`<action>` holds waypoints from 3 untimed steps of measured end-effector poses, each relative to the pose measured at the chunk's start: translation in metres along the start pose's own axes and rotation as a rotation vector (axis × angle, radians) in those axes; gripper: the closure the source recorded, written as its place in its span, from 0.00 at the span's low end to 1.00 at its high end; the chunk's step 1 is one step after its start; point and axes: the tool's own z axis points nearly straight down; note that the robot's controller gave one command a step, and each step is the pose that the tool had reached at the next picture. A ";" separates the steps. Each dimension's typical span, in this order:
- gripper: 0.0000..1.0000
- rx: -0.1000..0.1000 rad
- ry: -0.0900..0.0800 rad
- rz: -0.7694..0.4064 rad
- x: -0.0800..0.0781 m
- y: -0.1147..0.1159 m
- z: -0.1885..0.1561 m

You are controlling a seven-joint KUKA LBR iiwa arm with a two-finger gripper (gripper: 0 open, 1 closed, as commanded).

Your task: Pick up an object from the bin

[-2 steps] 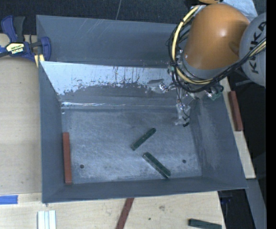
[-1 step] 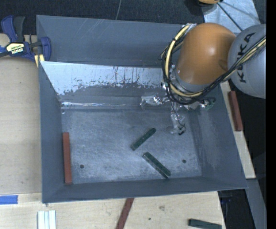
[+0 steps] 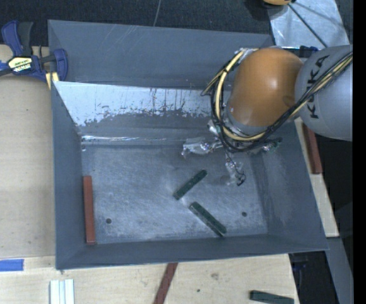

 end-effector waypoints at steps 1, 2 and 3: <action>1.00 -0.001 -0.002 -0.324 0.005 0.010 0.046; 1.00 -0.001 -0.002 -0.324 0.005 0.010 0.046; 1.00 0.000 -0.001 -0.297 0.012 -0.010 -0.095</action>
Offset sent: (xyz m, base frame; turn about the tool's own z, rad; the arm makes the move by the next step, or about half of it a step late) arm 0.0000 0.0000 0.0000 0.0000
